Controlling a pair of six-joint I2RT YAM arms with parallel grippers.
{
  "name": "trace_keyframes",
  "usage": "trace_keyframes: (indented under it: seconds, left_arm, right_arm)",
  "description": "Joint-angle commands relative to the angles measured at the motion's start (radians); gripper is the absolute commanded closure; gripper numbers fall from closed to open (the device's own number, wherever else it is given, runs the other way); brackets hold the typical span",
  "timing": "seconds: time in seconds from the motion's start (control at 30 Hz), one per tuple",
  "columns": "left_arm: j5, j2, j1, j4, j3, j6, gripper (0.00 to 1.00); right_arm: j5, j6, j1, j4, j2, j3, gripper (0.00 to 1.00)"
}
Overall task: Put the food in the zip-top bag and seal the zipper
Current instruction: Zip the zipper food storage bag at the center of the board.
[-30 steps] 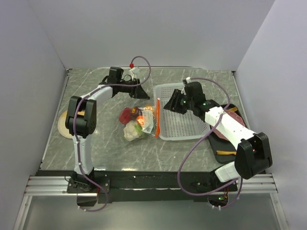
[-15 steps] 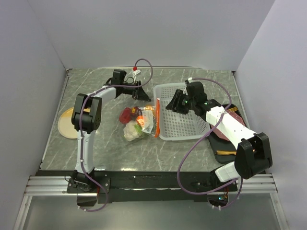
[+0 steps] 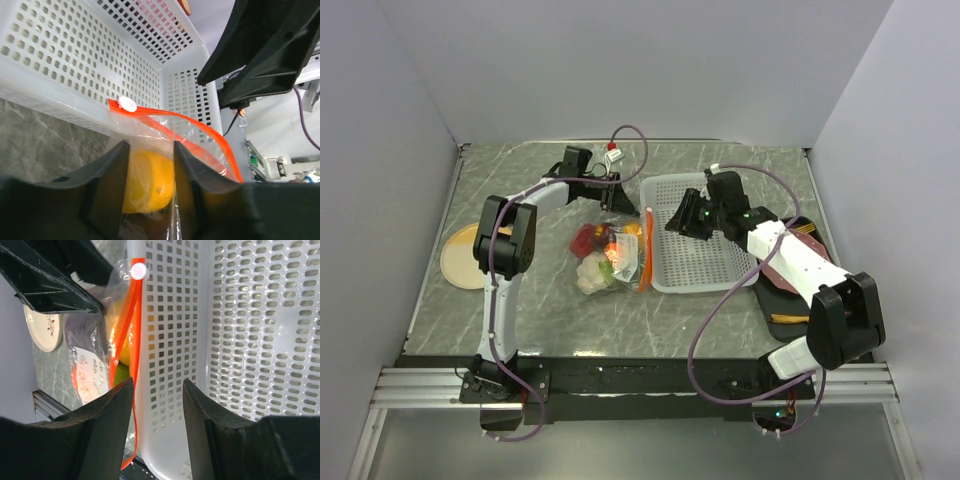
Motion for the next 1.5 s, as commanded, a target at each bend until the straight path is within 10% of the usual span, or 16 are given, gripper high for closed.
trace_keyframes:
  seconds: [0.0,0.77,1.47]
  left_arm:
    - [0.03,-0.03,-0.013,0.029,0.015,-0.007,0.62]
    - [0.044,-0.052,-0.039,0.057,0.022,-0.06,0.37]
    - [0.039,-0.082,-0.047,0.124,-0.008,-0.133,0.74]
  right_arm:
    - [0.001,-0.011,-0.007,0.012,0.01,0.029,0.48]
    - [-0.152,0.082,-0.091,0.172,0.108,0.055,0.47]
    - [-0.256,0.162,-0.113,0.267,0.22,0.1,0.46]
